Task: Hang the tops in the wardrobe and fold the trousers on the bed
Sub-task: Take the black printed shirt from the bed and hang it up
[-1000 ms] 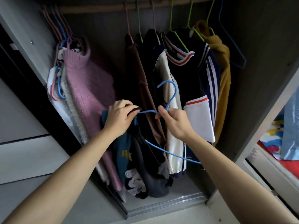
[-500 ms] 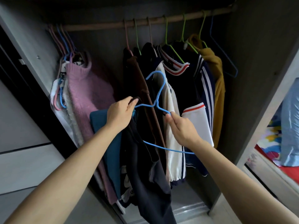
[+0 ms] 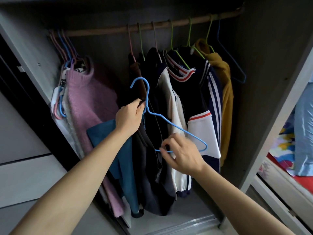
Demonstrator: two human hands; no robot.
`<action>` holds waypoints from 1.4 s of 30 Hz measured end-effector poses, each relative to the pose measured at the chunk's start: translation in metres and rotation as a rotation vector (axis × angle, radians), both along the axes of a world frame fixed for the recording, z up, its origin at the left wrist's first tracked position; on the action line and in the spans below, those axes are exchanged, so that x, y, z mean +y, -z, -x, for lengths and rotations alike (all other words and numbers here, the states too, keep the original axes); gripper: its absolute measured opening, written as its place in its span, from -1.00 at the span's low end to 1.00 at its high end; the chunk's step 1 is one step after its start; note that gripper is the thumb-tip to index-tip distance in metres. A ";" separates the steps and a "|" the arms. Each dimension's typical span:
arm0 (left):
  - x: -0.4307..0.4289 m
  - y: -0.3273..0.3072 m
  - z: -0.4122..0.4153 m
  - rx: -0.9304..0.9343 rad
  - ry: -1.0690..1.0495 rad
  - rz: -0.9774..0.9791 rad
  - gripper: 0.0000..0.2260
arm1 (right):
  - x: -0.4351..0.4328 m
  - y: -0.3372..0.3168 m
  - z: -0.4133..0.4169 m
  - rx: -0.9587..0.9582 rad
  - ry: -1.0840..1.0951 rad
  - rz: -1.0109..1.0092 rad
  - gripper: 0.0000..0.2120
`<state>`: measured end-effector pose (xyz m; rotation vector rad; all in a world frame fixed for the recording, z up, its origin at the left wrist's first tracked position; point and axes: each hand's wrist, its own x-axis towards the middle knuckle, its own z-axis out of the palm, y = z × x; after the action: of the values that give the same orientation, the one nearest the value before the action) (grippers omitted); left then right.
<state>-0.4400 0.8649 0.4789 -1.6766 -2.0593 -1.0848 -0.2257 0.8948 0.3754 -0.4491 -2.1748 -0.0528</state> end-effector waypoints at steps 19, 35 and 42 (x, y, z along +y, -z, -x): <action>0.009 0.007 0.012 -0.057 -0.105 -0.011 -0.62 | -0.025 0.018 0.007 -0.443 -0.231 0.508 -0.90; 0.006 -0.027 0.024 -0.494 -0.055 -0.176 -0.62 | 0.057 0.016 -0.101 -0.328 0.157 0.225 -0.74; -0.004 -0.010 0.023 -0.126 -0.138 -0.063 -0.62 | 0.063 -0.014 -0.129 -0.166 0.177 0.039 -0.71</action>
<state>-0.4628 0.8610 0.4891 -1.4475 -2.1573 -1.2239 -0.0969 0.9577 0.3889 -0.6801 -2.2957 -0.1505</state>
